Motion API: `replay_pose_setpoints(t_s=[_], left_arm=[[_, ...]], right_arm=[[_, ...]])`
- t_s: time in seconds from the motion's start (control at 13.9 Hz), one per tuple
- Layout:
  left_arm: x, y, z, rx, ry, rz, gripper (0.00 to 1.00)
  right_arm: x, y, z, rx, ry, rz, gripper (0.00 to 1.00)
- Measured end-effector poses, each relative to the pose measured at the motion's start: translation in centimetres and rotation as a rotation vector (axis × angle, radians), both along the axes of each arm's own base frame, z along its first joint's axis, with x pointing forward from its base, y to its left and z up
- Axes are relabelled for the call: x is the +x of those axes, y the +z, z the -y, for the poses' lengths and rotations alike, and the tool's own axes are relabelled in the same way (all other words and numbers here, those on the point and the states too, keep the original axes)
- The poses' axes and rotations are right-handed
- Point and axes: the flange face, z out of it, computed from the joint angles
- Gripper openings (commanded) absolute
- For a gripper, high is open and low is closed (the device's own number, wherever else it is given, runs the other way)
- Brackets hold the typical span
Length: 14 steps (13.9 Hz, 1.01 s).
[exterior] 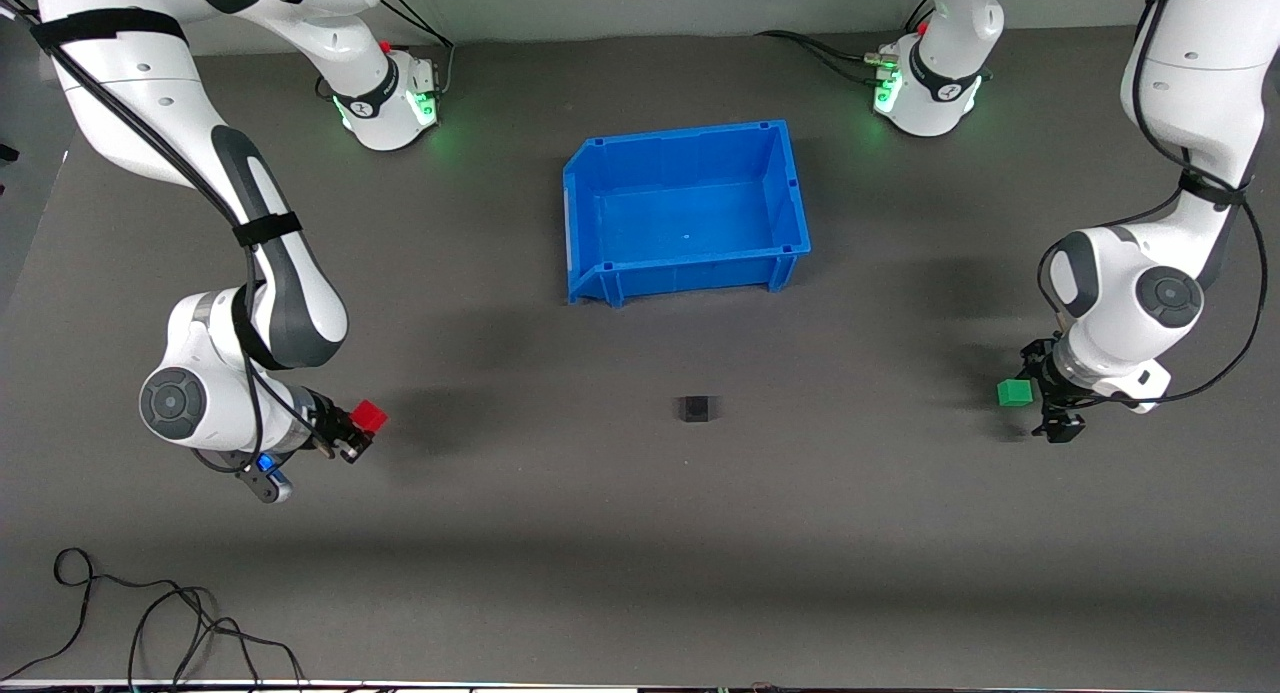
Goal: Attach green and red cubes to black cube
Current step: 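Carry the red cube toward the black cube while the left gripper grasps green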
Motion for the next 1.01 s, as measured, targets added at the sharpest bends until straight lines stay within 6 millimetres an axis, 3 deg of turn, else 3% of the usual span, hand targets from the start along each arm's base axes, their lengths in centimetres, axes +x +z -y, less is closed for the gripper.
replay_pose_setpoints(t_s=[0.07, 0.22, 0.36, 0.5, 0.58, 0.87, 1.01], left_arm=[[0.0, -0.3, 0.2, 0.000, -0.003, -0.004, 0.96], [0.1, -0.5, 0.1, 0.000, -0.003, -0.005, 0.84], [0.1, -0.5, 0.1, 0.001, -0.003, -0.005, 0.52], [0.1, -0.5, 0.0, 0.001, -0.002, -0.005, 0.07], [0.1, -0.5, 0.0, 0.001, -0.003, -0.006, 0.00], [0.2, -0.5, 0.0, 0.002, -0.003, -0.005, 0.00], [0.7, 0.0, 0.0, 0.003, -0.003, 0.001, 0.00]], right_arm=[[0.4, 0.0, -2.3, 0.021, -0.084, -0.002, 0.17], [0.9, -0.6, -8.5, 0.026, -0.245, -0.012, 0.16], [1.2, -2.3, -13.4, 0.019, -0.392, -0.029, 0.15], [1.5, -4.1, -16.7, 0.050, -0.494, -0.063, 0.14], [1.5, -5.0, -18.3, 0.071, -0.542, -0.085, 0.14], [1.1, -7.1, -26.6, 0.152, -0.709, -0.054, 0.13], [0.3, -7.4, -29.9, 0.193, -0.760, -0.024, 0.13]])
